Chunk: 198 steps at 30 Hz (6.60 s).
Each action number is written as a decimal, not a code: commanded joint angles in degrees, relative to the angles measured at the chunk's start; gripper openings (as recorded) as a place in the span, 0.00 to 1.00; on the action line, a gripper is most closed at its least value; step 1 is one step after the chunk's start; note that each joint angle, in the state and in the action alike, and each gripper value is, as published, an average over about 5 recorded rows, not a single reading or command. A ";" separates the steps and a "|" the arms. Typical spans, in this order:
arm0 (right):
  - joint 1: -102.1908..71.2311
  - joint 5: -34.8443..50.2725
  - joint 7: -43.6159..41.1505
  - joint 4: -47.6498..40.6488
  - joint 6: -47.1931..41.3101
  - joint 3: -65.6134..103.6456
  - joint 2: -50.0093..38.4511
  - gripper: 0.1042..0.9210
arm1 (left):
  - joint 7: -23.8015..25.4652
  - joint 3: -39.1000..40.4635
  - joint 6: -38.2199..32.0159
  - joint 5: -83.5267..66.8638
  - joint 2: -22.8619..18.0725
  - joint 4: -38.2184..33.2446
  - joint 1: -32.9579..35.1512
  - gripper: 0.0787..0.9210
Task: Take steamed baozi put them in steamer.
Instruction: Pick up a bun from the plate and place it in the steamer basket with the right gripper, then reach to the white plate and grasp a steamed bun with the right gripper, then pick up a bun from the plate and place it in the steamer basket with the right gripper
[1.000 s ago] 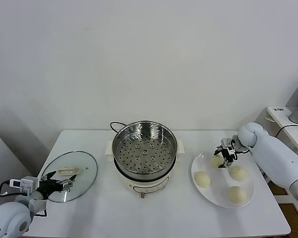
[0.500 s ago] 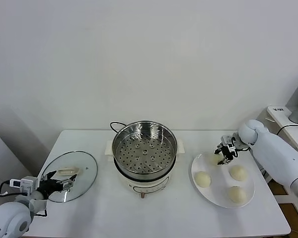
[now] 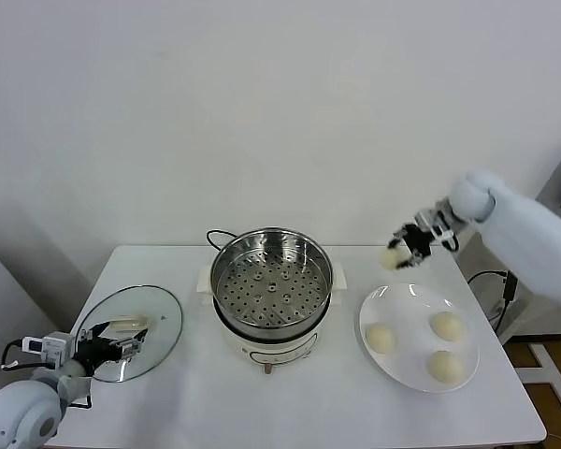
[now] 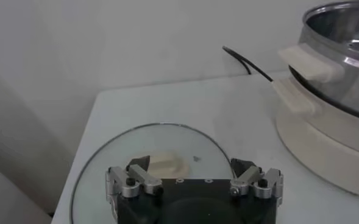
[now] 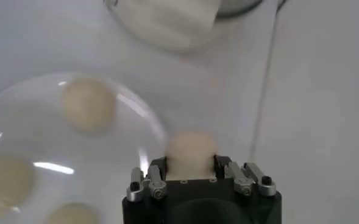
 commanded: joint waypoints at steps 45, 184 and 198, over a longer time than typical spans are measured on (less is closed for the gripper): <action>-6.38 -27.42 -3.00 -5.13 28.49 6.54 28.74 0.49 | 0.13 1.53 -0.25 0.05 -0.26 0.08 -0.11 0.88; 34.48 48.28 -2.00 14.05 -38.51 -46.96 2.04 0.46 | -1.18 1.75 0.92 0.29 -2.34 -1.67 -0.15 0.88; 28.87 59.28 9.06 12.39 -44.43 -41.01 15.80 0.46 | -1.03 2.20 0.61 0.33 -1.97 -1.41 -0.09 0.88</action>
